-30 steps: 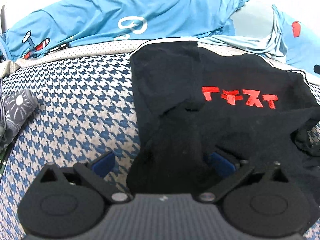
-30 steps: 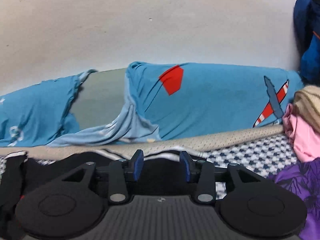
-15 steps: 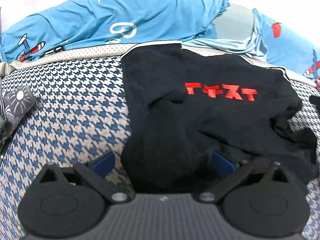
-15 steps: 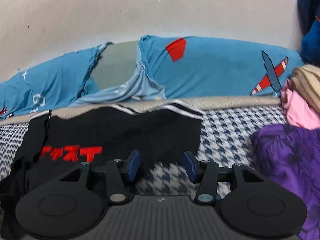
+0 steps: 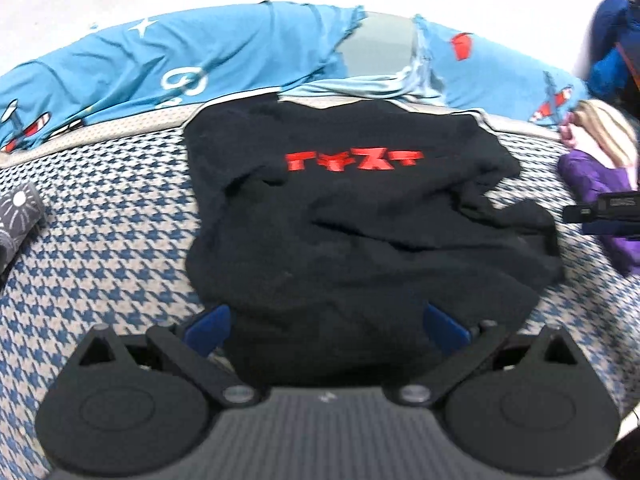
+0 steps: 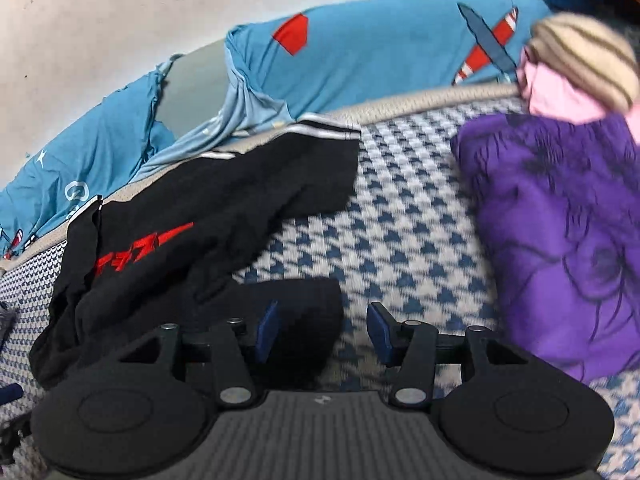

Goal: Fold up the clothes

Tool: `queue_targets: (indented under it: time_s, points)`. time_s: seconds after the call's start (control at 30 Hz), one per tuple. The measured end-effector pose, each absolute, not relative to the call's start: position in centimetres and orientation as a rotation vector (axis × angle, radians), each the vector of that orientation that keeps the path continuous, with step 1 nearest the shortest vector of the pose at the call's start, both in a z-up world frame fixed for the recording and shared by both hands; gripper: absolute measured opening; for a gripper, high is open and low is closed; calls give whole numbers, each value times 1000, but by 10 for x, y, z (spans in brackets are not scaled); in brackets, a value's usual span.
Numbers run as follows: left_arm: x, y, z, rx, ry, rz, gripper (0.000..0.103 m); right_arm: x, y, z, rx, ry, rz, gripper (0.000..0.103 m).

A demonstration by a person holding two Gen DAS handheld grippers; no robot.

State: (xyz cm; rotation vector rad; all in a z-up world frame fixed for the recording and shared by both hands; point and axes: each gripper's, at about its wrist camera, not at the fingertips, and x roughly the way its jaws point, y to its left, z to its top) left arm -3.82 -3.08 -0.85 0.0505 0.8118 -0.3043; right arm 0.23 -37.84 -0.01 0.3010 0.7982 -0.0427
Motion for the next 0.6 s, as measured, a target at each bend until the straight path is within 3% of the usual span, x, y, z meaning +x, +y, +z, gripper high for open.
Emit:
queue_targets:
  time_s: [0.23, 0.6]
  points:
    - [-62, -45, -18, 68, 827, -357, 103, 1, -375, -10, 351, 841, -29, 48]
    - [-54, -8, -22, -1, 848, -162, 103, -29, -313, 7, 189, 769, 143, 47]
